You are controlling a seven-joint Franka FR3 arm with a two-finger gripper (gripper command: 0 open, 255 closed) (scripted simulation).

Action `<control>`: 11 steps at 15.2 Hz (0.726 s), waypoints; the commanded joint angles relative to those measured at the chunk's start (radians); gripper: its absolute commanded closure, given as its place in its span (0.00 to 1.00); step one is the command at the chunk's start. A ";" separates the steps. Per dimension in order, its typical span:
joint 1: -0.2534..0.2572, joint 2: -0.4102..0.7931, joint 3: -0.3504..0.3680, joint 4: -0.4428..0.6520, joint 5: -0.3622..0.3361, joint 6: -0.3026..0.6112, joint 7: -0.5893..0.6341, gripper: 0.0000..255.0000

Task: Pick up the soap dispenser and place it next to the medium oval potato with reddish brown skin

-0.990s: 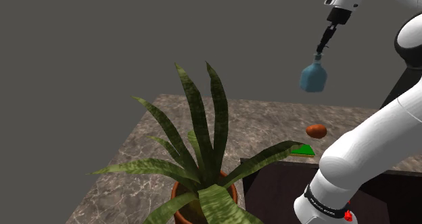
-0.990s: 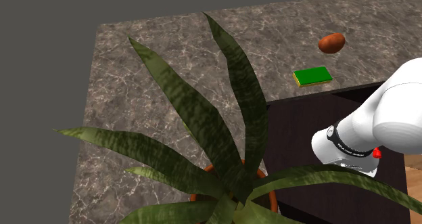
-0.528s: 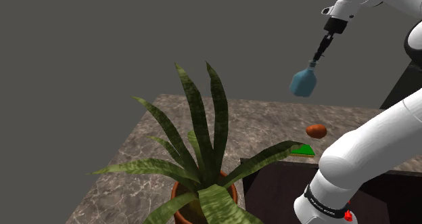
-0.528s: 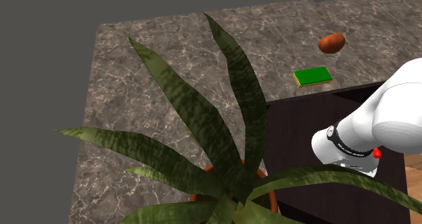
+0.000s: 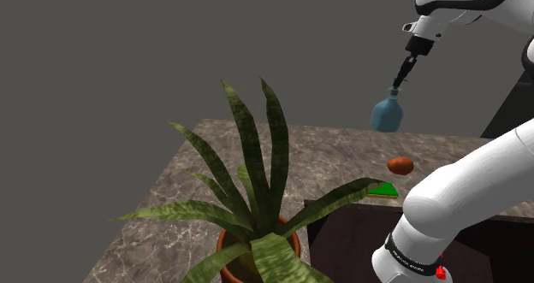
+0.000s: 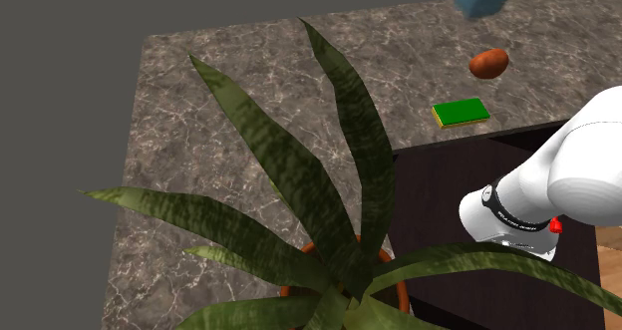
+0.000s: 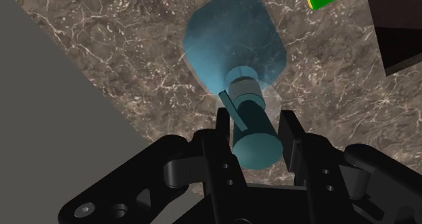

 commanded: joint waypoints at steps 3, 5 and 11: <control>-0.006 -0.013 -0.002 -0.065 -0.008 0.055 -0.002 1.00; -0.009 -0.017 -0.004 -0.095 -0.012 0.081 -0.003 1.00; -0.016 -0.026 -0.013 -0.181 -0.020 0.159 -0.010 1.00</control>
